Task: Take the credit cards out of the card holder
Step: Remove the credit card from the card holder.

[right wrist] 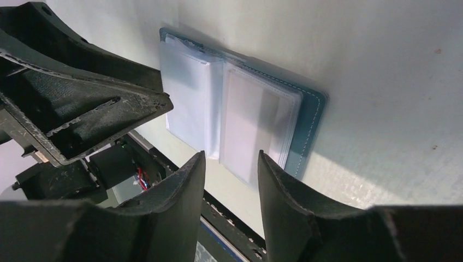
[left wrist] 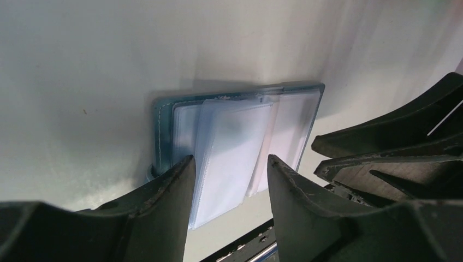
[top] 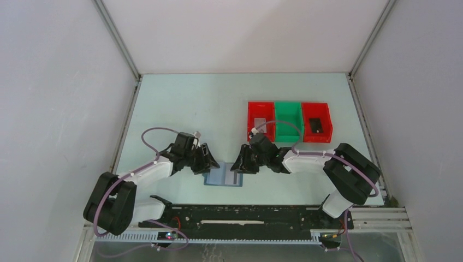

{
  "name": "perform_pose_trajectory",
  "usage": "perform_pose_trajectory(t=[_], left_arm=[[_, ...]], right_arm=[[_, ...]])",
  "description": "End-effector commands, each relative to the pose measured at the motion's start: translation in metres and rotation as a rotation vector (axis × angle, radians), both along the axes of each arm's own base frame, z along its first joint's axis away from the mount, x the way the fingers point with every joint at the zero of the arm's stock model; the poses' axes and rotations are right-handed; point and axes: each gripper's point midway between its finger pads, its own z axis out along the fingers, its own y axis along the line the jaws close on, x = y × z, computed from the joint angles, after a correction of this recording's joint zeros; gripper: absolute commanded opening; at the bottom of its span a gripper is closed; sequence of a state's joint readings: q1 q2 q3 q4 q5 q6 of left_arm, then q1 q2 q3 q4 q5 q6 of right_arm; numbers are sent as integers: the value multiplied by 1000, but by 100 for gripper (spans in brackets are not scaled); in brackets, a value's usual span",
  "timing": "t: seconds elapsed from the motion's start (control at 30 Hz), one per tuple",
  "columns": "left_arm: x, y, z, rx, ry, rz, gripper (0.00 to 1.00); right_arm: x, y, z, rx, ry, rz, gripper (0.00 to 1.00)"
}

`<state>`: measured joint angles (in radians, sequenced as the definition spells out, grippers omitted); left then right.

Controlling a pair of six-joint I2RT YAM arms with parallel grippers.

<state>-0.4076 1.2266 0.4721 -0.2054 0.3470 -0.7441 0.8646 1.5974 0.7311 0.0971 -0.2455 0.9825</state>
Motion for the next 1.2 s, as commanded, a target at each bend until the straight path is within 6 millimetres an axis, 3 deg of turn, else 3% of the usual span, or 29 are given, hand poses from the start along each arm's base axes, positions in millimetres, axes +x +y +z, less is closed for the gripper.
perform_pose_trajectory(t=[0.0, 0.23, 0.4, 0.67, 0.77, 0.93, 1.17], left_arm=[[-4, 3, -12, 18, 14, 10, 57], [-3, 3, -10, 17, 11, 4, 57], [-2, 2, -2, 10, -7, -1, 57], [13, 9, 56, 2, -228, 17, 58], [12, 2, 72, -49, -265, -15, 59], [6, -12, 58, -108, -192, -63, 58], [-2, -4, 20, -39, -69, -25, 57]], right_arm=[[5, 8, 3, 25, -13, -11, 49], [3, 9, -9, 6, 10, -18, 48], [3, 10, -4, 13, -11, -27, 47], [1, -1, 2, 11, -42, -70, 48], [-1, -1, 3, 15, -43, -70, 48], [-4, 4, -5, 26, -17, -51, 48], [-5, 8, -7, 35, -10, -40, 48]])
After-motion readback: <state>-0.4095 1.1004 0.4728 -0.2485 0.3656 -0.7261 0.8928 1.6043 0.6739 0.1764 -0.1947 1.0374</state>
